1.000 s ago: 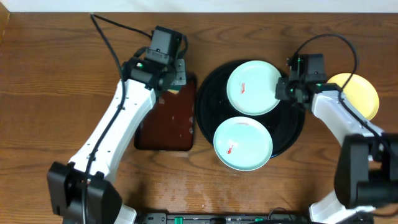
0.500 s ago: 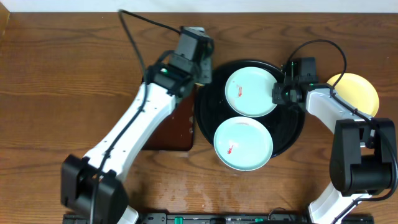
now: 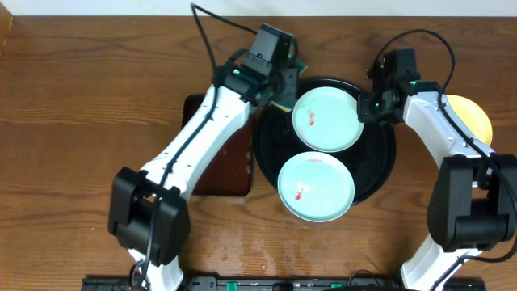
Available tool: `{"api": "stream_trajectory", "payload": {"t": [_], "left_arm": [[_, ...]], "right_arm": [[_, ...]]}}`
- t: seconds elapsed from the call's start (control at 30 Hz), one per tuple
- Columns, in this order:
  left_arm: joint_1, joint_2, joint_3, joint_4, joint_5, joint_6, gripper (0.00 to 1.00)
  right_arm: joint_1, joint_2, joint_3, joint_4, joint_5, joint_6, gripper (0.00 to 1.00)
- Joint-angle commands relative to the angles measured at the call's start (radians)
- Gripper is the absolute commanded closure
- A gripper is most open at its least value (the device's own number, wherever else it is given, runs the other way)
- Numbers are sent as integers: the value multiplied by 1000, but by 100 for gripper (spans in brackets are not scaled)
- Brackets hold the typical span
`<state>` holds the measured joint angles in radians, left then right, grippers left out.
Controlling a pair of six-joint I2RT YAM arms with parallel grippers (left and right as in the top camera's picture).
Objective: Clean dirty plates on tray and stack at the side
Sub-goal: 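Move the sponge in the left gripper over the pale green plate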
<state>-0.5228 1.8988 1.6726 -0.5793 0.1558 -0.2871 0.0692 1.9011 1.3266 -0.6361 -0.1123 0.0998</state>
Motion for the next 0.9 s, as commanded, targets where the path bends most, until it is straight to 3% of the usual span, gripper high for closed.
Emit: {"api": "stream_trajectory", "payload": {"t": [0.0, 0.17, 0.37, 0.63, 0.87], "left_arm": [[-29, 79, 17, 41, 35, 5, 93], [-48, 132, 17, 117, 35, 2, 93], [-61, 170, 17, 181, 34, 2, 92], [-64, 220, 16, 197, 34, 2, 92], [-64, 233, 16, 200, 8, 2, 93]], "right_arm": [[10, 36, 2, 8, -4, -8, 71], [10, 97, 2, 31, -4, -8, 75], [3, 132, 2, 61, -61, -8, 92], [3, 132, 2, 60, -61, -9, 98], [3, 132, 2, 59, -61, -12, 98]]}}
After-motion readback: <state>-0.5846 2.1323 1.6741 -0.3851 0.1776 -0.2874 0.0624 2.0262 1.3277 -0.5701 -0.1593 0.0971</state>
